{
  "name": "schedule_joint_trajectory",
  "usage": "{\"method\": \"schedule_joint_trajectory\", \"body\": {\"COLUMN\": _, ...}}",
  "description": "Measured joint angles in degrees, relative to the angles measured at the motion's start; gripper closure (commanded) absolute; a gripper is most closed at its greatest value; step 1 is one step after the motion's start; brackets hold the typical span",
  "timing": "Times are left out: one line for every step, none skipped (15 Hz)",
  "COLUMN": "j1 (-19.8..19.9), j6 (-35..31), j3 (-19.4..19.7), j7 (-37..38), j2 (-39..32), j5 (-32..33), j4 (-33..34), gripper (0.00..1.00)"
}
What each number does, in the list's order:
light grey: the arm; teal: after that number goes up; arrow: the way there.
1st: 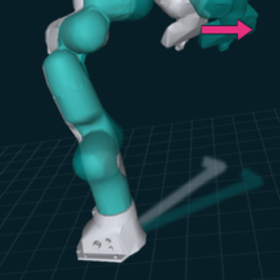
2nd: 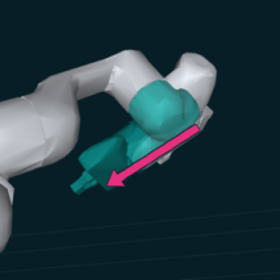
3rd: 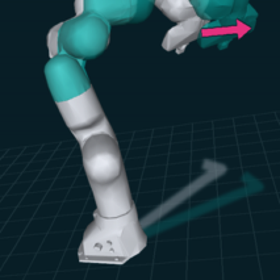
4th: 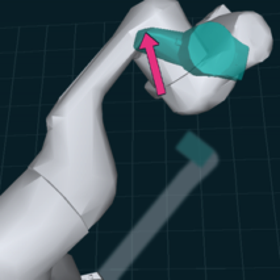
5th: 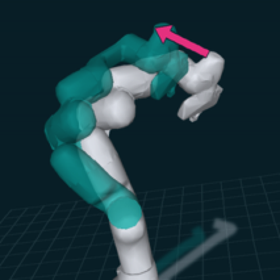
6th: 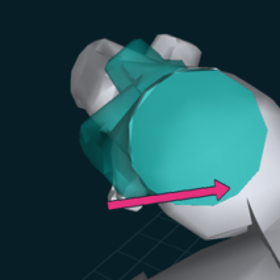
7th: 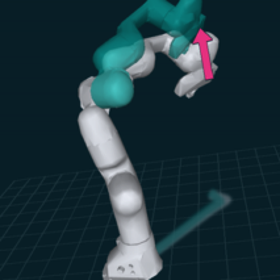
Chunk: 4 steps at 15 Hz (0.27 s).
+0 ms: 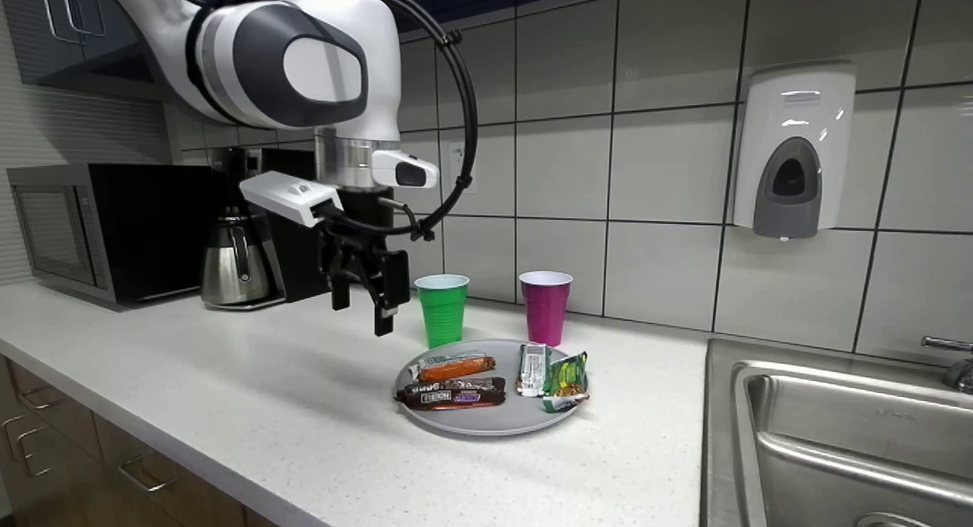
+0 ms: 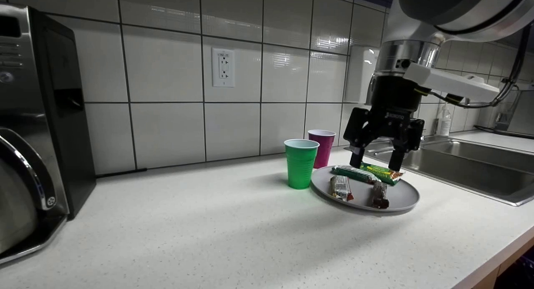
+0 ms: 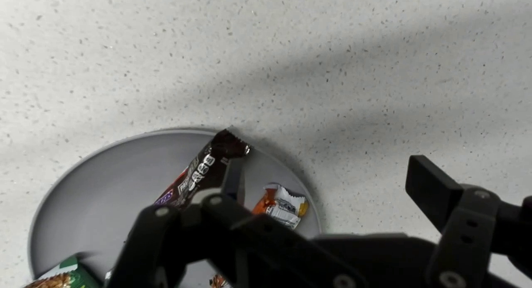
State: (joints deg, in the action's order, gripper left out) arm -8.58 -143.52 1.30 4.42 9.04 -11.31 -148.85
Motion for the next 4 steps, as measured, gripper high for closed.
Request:
{"method": "schedule_joint_trajectory", "body": {"j1": 0.00, "j6": -0.02, "j3": -0.02, "j7": 0.00, "j2": -0.13, "j5": 0.00, "j4": 0.00, "gripper": 0.00}}
{"method": "schedule_joint_trajectory", "body": {"j1": 0.00, "j6": -0.03, "j3": -0.03, "j7": 0.00, "j2": -0.21, "j5": 0.00, "j4": 0.00, "gripper": 0.00}}
{"method": "schedule_joint_trajectory", "body": {"j1": 0.00, "j6": -0.03, "j3": -0.04, "j7": 0.00, "j2": -0.22, "j5": 0.00, "j4": 0.00, "gripper": 0.00}}
{"method": "schedule_joint_trajectory", "body": {"j1": 0.00, "j6": -0.03, "j3": -0.04, "j7": 0.00, "j2": -0.22, "j5": 0.00, "j4": 0.00, "gripper": 0.00}}
